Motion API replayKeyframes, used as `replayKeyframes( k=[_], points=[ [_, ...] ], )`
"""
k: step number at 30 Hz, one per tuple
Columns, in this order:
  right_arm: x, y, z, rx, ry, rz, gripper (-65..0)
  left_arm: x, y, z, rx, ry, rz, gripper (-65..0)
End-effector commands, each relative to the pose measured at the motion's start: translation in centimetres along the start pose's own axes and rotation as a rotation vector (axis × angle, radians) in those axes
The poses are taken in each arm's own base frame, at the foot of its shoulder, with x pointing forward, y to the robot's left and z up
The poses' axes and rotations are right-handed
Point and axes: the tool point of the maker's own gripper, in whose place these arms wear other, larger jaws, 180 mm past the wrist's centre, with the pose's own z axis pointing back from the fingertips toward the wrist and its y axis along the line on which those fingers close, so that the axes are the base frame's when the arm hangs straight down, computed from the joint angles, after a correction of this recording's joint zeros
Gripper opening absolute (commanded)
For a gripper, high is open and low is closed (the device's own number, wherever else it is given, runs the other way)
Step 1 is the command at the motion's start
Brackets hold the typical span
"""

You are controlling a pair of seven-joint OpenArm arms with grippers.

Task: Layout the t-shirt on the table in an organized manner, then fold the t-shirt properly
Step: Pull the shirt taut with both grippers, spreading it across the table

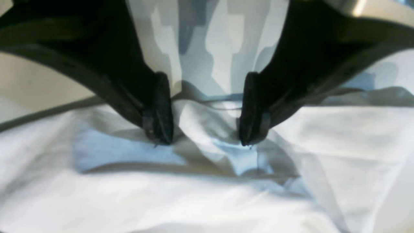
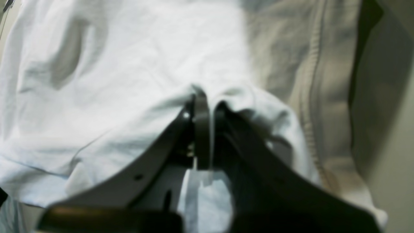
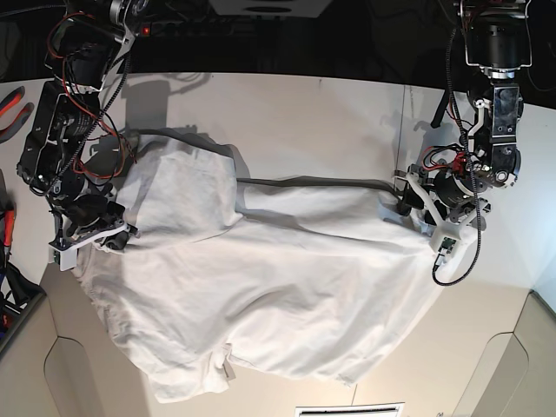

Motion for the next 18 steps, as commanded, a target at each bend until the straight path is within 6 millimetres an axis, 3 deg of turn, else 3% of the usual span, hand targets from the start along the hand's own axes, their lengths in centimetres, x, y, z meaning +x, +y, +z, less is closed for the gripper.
replayKeyframes(
  k=[1, 5, 11, 18],
  points=[
    [1.9, 0.3, 0.2, 0.01, -0.055, 0.009, -65.0, 1.4, 0.6, 0.3, 0.006, -0.029, -0.018, -28.8],
    [1.9, 0.3, 0.2, 0.009, -0.055, 0.01, -65.0, 0.6, 0.7, 0.4, -0.011, 0.016, -0.041, -31.3],
    [1.8, 0.2, 0.2, 0.002, -0.05, 0.017, -65.0, 0.7, 1.6, 1.1, -0.034, 0.02, -0.082, -64.2],
    [1.7, -0.1, 0.2, -0.012, -0.043, 0.031, -65.0, 0.6, 4.9, 2.2, 0.021, 0.047, -0.134, -65.0]
  ],
)
